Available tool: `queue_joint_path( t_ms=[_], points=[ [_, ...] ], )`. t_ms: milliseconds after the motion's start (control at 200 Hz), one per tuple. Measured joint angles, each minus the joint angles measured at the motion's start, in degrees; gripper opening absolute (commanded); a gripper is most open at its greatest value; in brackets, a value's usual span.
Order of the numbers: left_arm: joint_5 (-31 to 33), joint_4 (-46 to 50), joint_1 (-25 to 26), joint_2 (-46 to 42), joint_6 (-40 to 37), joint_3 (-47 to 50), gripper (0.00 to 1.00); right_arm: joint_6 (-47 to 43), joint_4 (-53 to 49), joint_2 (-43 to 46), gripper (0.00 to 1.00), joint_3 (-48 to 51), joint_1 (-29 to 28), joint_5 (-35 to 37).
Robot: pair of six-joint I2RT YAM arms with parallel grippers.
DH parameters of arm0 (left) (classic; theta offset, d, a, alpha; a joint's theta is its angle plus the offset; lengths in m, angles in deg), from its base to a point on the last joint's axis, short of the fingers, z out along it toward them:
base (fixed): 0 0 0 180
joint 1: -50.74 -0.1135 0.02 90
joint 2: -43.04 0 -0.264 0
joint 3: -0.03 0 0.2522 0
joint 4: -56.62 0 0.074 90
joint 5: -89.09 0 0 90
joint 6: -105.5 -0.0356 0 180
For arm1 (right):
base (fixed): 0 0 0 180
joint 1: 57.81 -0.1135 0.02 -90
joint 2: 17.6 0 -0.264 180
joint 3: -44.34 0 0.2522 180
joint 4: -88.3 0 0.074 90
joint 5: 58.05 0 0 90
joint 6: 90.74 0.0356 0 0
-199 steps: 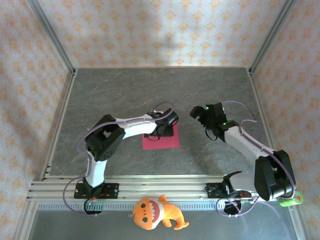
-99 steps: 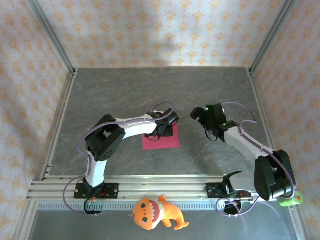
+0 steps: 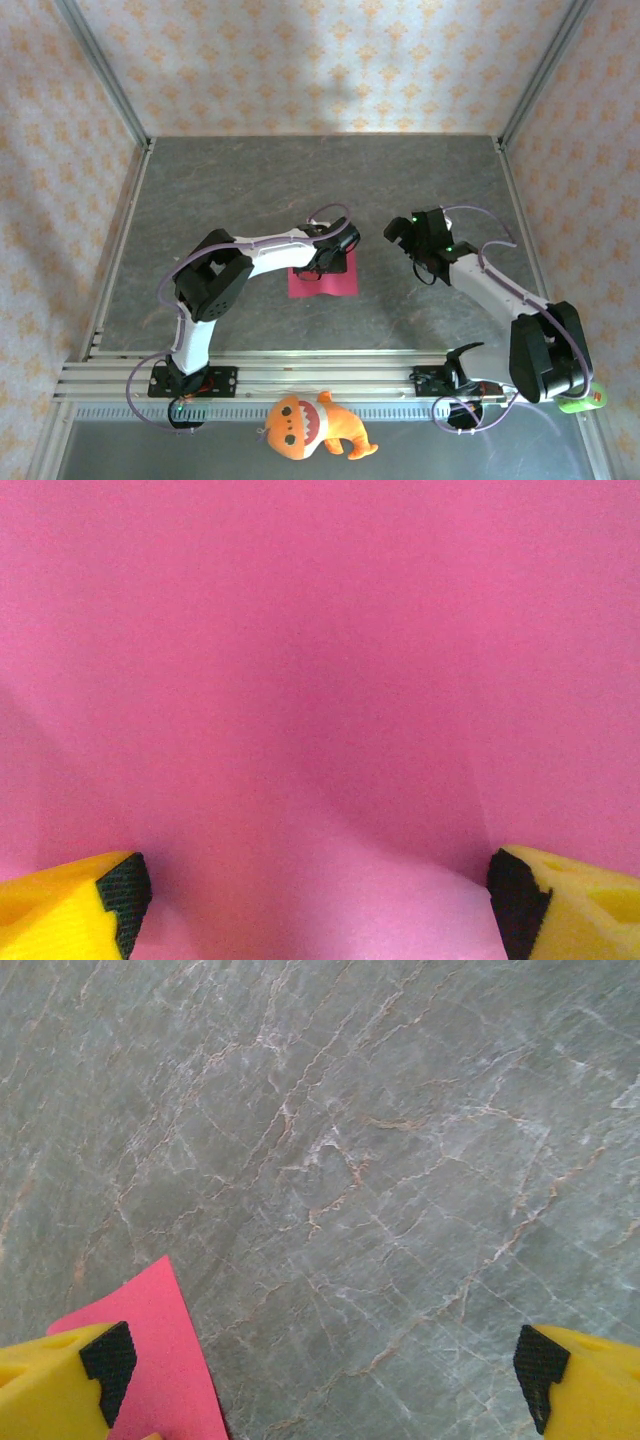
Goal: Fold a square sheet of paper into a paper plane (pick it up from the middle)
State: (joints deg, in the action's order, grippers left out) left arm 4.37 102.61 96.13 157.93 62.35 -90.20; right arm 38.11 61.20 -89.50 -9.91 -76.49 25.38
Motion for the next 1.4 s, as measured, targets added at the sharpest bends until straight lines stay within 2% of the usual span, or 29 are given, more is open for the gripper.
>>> queue_joint_path(
  t_ms=[95,125,175,225,360,550,756,961,1046,1161,1401],
  points=[
    [0.0,-0.2,0.0,0.0,-0.1,0.0,0.75,-0.2,-0.6,0.8,1.0,0.0,0.0,0.7],
    [0.0,-0.3,0.0,0.0,-0.2,-0.1,0.7,-0.2,-0.6,1.0,1.0,0.0,0.0,0.8],
    [-0.1,-0.6,0.0,0.0,-0.8,-0.1,0.56,-0.2,-0.7,1.4,1.0,0.0,0.0,0.8],
    [-0.3,-1.6,0.0,-0.2,-1.0,0.1,0.5,-0.2,-0.7,1.7,1.0,0.0,0.0,0.8],
    [-0.9,-4.6,0.0,-1.7,-1.9,2.3,0.47,0.3,-0.8,2.0,1.0,0.0,0.0,1.1],
    [-5.0,-10.1,0.1,-5.9,-1.9,7.3,0.42,1.8,-0.8,2.4,1.0,0.0,0.0,2.3],
    [-14.1,-22.3,-2.2,-13.8,0.5,15.0,0.39,3.6,0.2,2.6,1.0,0.1,0.1,0.4],
    [-25.4,-41.4,-7.0,-21.0,6.4,25.9,0.38,7.1,4.5,2.6,1.0,2.0,0.5,-3.8],
    [-29.3,-49.1,-8.6,-21.4,9.4,29.2,0.38,8.3,5.4,2.6,1.0,2.7,0.5,-4.5],
    [-33.0,-54.9,-9.2,-20.6,12.0,30.9,0.38,9.0,6.0,2.6,1.0,3.2,0.5,-5.3],
    [-36.2,-63.5,-9.1,-17.2,16.6,32.1,0.38,9.6,12.7,6.1,0.95,7.1,0.7,-9.9]
  ],
)
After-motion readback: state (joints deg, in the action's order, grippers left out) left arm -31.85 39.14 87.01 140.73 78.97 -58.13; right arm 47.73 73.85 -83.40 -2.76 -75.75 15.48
